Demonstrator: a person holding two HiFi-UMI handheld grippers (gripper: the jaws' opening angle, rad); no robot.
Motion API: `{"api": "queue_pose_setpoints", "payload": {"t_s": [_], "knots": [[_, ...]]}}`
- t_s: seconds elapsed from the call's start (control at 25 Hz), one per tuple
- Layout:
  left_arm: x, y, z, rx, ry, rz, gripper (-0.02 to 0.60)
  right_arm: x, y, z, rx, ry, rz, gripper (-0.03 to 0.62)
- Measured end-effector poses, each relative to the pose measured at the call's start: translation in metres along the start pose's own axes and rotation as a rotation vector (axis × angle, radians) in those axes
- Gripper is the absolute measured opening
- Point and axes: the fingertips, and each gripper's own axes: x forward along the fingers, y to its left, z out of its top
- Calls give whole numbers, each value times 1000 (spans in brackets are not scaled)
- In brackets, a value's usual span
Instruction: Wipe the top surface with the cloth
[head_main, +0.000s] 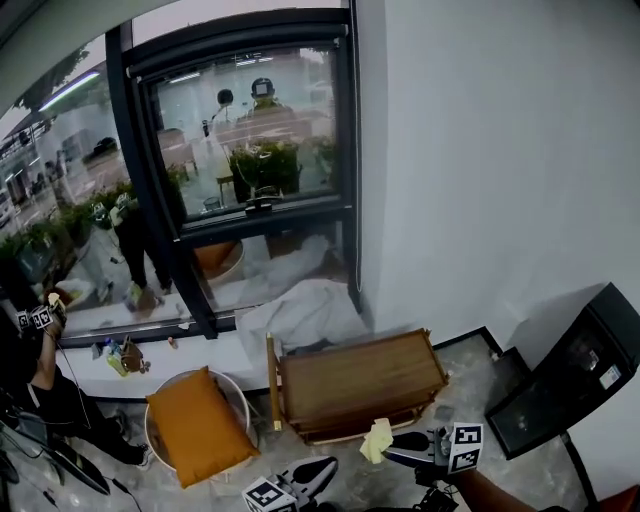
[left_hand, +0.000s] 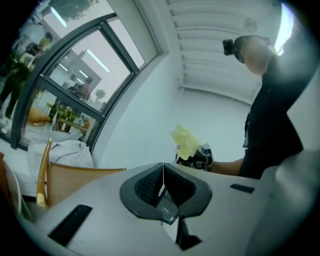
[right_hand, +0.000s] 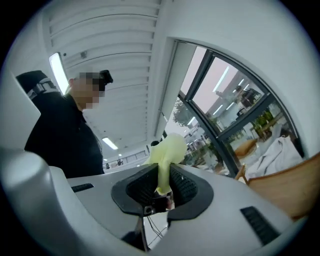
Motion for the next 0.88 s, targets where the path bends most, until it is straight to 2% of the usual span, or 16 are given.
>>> {"api": "queue_pose_setpoints", "payload": {"t_s": [0.16,0.32,0.4,0.48,0.6,0.76,0.88], "knots": [[7,-17,-18,-21,14,23,12,-50,-2,-24,-26,62,-131,74],[15,-36,-26,-22,30,36,12,-100,-20,-65,128,110,-272,74],[19,-46,-30,-22,38,43,12,-111,-14,-78,150,112,-266,74],[23,-57,-35,-22,46,52,12,-108,1,-81,138,85,-222,74],[29,-74,-43,-24,58,66,11,-102,15,-79,54,56,-170,73],[36,-87,-52,-31,79,77,11,-92,20,-68,-72,111,-189,72],[38,-82,-51,-40,91,62,11,-85,12,-74,-173,195,-220,72]]}}
